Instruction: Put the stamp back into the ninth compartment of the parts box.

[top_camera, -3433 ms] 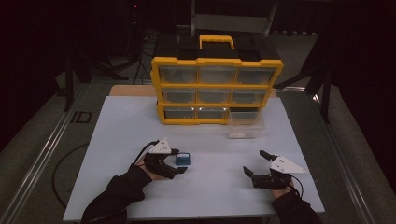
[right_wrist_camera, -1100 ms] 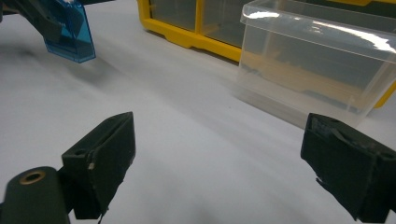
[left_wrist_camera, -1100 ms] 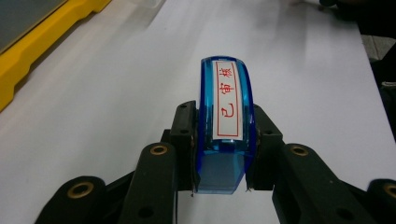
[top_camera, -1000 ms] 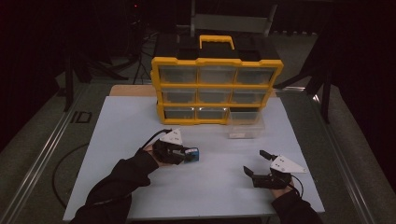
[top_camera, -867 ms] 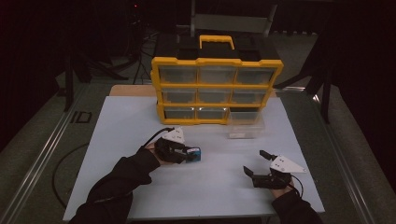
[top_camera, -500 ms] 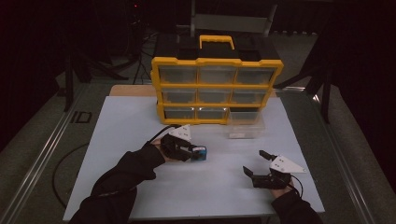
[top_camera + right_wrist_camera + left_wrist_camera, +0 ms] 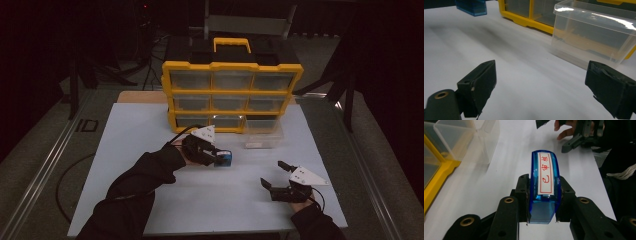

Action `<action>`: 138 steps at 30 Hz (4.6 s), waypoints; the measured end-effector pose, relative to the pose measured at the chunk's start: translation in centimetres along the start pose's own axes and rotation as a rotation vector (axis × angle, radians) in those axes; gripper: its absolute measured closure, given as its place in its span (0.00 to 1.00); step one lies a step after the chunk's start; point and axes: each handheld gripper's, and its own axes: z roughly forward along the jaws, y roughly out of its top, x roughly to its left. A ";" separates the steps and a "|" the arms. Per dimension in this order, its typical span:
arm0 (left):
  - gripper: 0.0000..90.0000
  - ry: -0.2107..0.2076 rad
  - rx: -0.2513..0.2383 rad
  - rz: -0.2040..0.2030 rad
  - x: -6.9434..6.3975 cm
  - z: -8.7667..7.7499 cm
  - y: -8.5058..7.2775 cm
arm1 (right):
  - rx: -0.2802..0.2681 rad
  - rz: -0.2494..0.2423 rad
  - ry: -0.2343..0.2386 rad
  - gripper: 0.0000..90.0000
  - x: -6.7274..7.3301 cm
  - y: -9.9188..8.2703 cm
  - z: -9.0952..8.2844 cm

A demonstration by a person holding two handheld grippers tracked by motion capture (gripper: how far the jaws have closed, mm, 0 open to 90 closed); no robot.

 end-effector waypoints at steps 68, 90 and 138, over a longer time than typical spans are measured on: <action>0.78 0.046 -0.099 0.080 6.5 5.1 13.4 | -0.013 0.013 0.007 0.11 -0.2 -0.1 -0.1; 0.78 0.137 -0.100 -0.019 9.1 8.2 11.7 | -0.013 0.019 0.017 0.11 -0.3 -0.1 -0.1; 0.00 0.096 -0.050 -0.064 7.3 9.1 10.4 | -0.006 0.015 0.019 0.11 -0.3 -0.2 0.1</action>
